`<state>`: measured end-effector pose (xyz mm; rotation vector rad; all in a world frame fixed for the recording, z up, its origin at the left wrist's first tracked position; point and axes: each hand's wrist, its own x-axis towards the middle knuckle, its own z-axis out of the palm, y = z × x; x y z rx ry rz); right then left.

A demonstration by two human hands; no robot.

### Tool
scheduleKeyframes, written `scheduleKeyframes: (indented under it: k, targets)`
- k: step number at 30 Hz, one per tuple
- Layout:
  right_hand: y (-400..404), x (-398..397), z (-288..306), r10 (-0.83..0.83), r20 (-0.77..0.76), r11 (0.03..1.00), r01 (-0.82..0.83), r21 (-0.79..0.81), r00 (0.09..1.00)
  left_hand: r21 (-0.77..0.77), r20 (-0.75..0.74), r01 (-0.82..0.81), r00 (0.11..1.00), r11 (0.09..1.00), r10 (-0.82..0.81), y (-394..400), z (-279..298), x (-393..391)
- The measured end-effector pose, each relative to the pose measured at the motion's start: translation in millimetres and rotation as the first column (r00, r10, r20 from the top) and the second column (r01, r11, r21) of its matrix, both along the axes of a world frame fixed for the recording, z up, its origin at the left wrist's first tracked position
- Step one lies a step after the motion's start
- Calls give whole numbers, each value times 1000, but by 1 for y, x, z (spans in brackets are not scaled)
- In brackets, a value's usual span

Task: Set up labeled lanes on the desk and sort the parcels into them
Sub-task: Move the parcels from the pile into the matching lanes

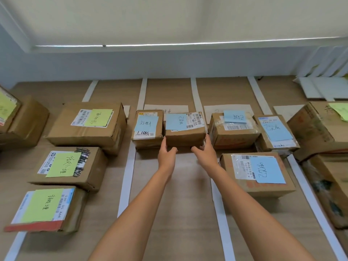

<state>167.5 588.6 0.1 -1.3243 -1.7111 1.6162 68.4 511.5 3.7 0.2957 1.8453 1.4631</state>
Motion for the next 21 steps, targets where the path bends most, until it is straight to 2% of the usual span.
scheduleKeyframes:
  k: [6, 12, 21]
  targets:
    - [-30, 24, 23, 37, 44, 999, -36, -20, 998, -28, -18, 20, 1000, 999, -20, -30, 23, 22]
    - [-92, 58, 72, 79, 49, 996, -77, -42, 996, -1, -123, 102, 987, 995, -102, -93, 78, 55]
    - [-181, 85, 150, 113, 8, 987, -114, 116, 994, 69, -301, 192, 940, 979, -163, -189, 155, 68]
